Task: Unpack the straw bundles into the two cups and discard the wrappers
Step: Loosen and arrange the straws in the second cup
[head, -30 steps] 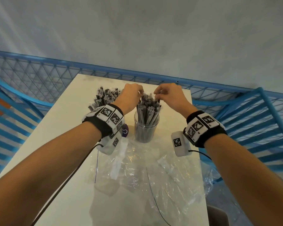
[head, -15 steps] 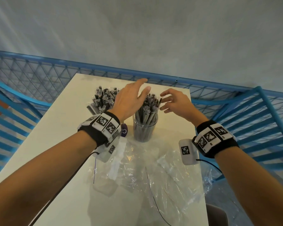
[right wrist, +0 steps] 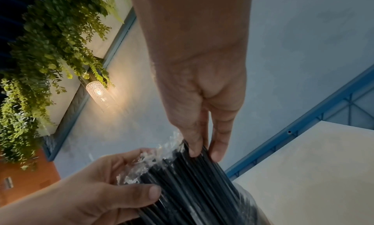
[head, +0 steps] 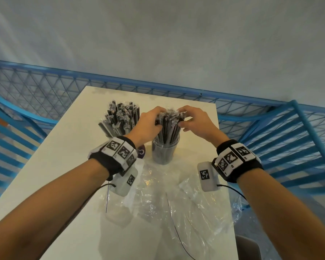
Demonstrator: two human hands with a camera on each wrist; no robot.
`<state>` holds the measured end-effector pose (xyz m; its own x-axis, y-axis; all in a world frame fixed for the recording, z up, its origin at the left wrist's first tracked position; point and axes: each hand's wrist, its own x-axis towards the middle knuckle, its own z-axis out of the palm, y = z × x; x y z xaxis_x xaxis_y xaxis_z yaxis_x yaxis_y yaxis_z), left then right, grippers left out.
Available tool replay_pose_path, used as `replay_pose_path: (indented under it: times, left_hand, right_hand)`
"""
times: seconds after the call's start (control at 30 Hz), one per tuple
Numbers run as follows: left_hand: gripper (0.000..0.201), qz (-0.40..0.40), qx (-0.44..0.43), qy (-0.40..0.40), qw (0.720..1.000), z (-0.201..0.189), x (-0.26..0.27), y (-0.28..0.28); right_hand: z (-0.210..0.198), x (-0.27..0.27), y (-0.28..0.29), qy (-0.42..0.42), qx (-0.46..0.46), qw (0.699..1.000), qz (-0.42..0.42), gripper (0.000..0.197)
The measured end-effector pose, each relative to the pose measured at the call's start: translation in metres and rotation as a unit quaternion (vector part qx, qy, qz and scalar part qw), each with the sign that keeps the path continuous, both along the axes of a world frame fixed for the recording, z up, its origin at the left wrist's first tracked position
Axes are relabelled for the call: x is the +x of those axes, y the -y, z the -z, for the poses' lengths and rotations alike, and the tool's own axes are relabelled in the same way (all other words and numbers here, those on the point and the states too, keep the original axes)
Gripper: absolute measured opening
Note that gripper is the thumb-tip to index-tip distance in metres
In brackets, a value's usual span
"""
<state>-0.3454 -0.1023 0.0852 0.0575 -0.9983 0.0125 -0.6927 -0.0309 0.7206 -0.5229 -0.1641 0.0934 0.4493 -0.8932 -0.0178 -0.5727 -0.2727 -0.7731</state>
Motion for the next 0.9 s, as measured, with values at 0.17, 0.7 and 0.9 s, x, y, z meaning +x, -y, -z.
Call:
replay_pose_path:
  times: [0.17,0.7,0.9]
  left_hand:
    - [0.067,0.08,0.053,-0.031,0.995,0.004,0.009,0.004]
    - [0.076,0.044,-0.029,0.07,0.996,0.018,-0.022,0.003]
    - [0.06,0.04,-0.034,-0.011,0.999,0.016,-0.024,0.005]
  right_hand:
    - [0.006,0.004,-0.005,-0.037,-0.018,0.999,-0.015,0.038]
    - [0.018,-0.003,-0.013,0.022,-0.007,0.999,0.037,0.022]
    - [0.02,-0.012,-0.018,0.055,0.008,0.996,0.073,0.011]
